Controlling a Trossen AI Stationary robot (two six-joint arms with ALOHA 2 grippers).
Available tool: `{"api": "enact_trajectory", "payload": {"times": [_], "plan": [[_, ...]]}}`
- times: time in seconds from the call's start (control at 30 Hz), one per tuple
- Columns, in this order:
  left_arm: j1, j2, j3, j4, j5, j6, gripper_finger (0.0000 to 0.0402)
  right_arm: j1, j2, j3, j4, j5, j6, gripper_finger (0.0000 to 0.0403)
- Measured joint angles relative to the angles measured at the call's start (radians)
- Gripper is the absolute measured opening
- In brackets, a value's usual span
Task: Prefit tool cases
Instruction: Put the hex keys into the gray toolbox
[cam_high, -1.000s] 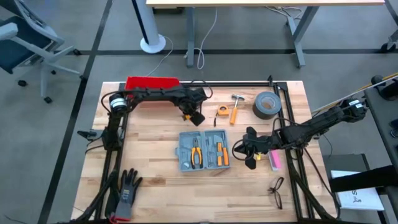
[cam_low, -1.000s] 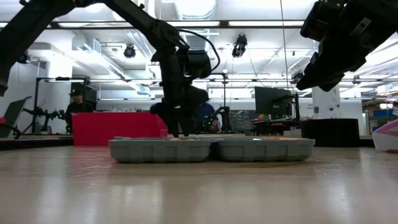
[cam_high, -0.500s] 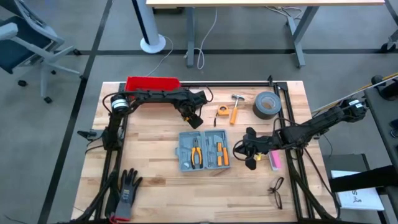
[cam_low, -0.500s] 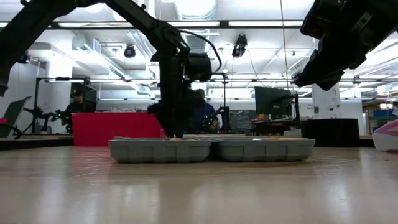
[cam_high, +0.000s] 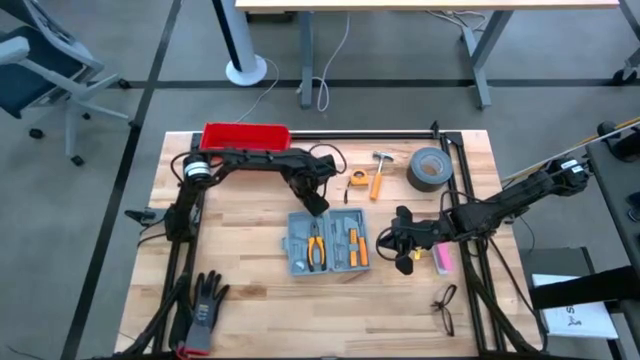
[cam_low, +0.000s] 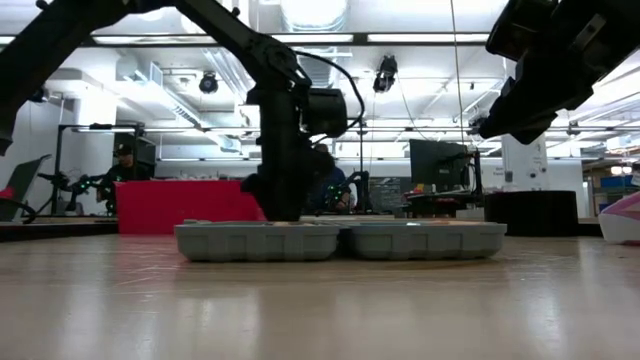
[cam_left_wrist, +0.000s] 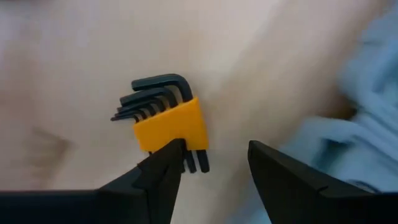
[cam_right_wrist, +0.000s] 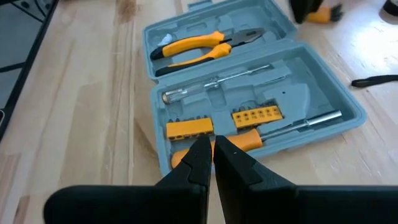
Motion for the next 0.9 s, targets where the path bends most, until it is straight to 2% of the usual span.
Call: {"api": "enact_trajectory", "payload": {"times": [0.13, 0.2, 0.4, 0.8, 0.9], "plan": [[-0.028, 0.002, 0.011, -0.003, 0.088, -0.021, 0.0193, 0.0, 0.0, 0.0, 0.0, 0.001, 0.0, 0.0002], [-0.045, 0.003, 0.019, -0.013, 0.094, -0.031, 0.0194, 0.0, 0.0, 0.0, 0.0, 0.001, 0.0, 0.0002], [-0.056, 0.003, 0.06, -0.027, 0.019, -0.071, 0.0184, 0.0, 0.0, 0.0, 0.0, 0.0, 0.003, 0.0002], [-0.056, 0.002, 0.116, -0.103, 0.005, -0.082, 0.0166, 0.0, 0.0, 0.0, 0.0, -0.001, 0.002, 0.0002], [-0.056, 0.001, 0.126, -0.107, -0.052, -0.083, 0.0166, 0.0, 0.0, 0.0, 0.0, -0.001, 0.002, 0.0002]]}}
